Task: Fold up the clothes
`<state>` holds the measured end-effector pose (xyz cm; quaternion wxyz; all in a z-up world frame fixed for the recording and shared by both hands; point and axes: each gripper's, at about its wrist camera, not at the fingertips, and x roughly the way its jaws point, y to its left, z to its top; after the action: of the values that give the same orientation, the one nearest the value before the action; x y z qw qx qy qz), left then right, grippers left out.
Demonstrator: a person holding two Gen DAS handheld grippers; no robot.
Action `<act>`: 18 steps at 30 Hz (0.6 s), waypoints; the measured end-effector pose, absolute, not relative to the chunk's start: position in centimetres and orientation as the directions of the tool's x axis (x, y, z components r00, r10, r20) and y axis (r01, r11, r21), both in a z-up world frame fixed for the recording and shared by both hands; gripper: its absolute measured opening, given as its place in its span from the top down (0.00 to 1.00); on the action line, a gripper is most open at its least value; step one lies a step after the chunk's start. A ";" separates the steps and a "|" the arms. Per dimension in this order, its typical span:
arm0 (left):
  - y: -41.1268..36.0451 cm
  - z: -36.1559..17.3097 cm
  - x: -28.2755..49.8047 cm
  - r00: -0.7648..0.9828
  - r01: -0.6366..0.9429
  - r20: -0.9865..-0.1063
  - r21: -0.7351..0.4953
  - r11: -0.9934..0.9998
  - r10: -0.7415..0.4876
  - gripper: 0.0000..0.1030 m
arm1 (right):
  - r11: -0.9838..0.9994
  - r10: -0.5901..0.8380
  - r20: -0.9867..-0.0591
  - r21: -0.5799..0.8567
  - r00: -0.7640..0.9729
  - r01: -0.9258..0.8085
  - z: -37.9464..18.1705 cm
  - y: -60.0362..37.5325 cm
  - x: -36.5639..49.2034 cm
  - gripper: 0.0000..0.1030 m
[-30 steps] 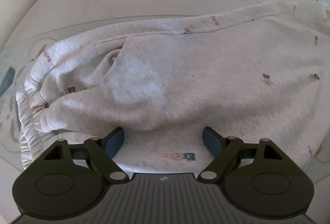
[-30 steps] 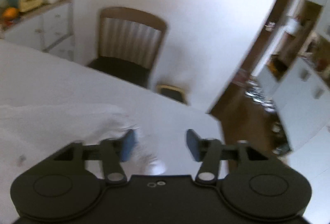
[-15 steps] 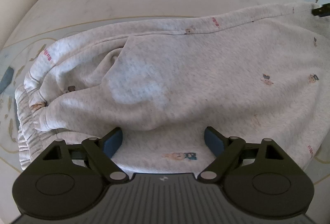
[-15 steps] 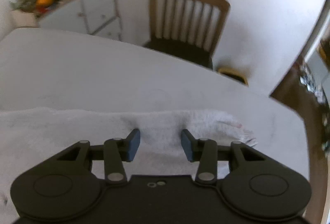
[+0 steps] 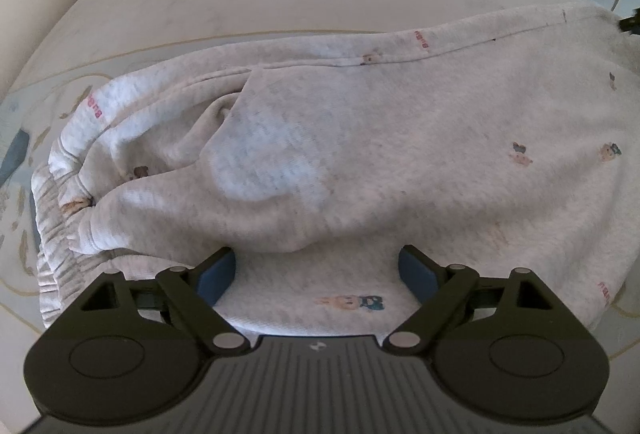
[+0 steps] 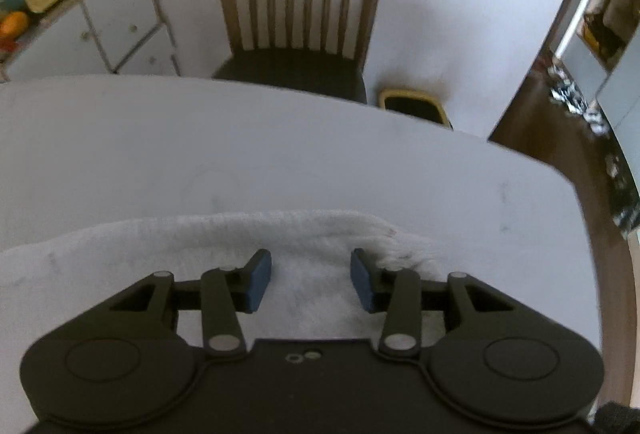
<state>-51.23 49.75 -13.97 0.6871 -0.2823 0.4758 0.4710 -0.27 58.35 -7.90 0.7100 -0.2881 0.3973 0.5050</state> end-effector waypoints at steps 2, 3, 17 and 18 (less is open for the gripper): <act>49.6 -13.7 -51.6 0.105 -0.915 -0.921 0.058 0.399 0.374 0.13 | 0.306 0.533 -0.834 0.034 0.142 -0.951 -6.2 56.8 0.4 0.00; 49.6 -13.5 -51.7 0.103 -0.915 -0.922 0.060 0.400 0.373 0.13 | 0.300 0.549 -0.826 0.054 0.126 -0.953 -5.4 55.9 0.8 0.00; 49.1 -12.4 -51.0 0.069 -0.897 -0.927 0.103 0.430 0.367 0.11 | 0.459 0.431 -0.887 0.058 0.165 -0.887 -9.7 50.6 5.5 0.00; 49.0 -12.1 -50.8 0.069 -0.891 -0.927 0.108 0.441 0.368 0.11 | 0.473 0.451 -0.878 0.083 0.160 -0.877 -9.0 50.2 5.8 0.00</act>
<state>-50.79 49.01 -12.13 0.6835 -0.2597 0.5035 0.4603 5.80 50.20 -9.01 0.7252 -0.2324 0.4588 0.4579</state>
